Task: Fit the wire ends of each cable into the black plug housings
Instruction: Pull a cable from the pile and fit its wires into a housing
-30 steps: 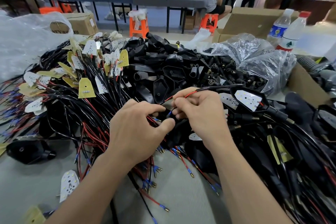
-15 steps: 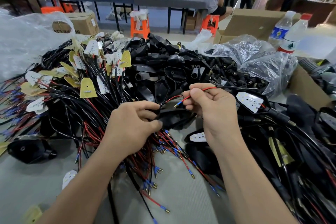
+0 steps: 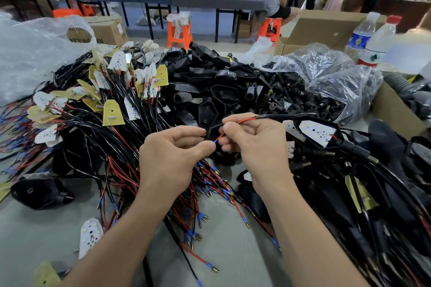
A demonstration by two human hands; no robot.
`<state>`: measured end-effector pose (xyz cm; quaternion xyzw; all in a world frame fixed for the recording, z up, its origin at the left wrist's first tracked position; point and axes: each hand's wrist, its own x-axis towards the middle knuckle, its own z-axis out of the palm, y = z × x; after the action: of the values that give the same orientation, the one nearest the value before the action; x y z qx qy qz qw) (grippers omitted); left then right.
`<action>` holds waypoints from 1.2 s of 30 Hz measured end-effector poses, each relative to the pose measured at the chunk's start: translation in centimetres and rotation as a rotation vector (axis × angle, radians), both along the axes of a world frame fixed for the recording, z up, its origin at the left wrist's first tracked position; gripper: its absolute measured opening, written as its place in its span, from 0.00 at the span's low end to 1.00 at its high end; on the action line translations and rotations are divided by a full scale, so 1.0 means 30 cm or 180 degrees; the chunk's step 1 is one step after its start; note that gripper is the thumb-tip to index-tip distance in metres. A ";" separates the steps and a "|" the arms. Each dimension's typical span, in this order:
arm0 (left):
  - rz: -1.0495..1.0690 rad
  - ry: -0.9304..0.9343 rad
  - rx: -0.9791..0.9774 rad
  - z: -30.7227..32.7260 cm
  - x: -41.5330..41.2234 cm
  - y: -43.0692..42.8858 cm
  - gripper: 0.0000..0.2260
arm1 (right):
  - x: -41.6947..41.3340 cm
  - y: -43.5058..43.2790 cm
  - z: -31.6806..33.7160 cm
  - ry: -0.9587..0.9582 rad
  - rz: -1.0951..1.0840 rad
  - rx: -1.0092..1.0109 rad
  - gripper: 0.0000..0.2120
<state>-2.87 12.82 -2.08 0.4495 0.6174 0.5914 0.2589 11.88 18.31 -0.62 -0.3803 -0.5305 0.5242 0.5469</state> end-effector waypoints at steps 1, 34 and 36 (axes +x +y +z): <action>-0.0066 -0.0159 0.0010 -0.004 0.007 0.000 0.14 | -0.008 -0.004 -0.002 -0.0076 -0.0007 0.0035 0.08; 0.1575 0.0034 -0.0010 0.075 -0.125 -0.016 0.19 | 0.099 0.069 0.029 0.1182 0.0193 -0.0188 0.09; 0.1863 0.0247 -0.0044 0.084 -0.133 -0.024 0.16 | 0.081 0.060 0.035 0.1320 0.0279 -0.0313 0.11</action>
<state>-6.85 12.10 0.42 0.2728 0.7342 0.6191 0.0566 14.32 20.10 0.43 -0.2671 -0.3964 0.6398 0.6018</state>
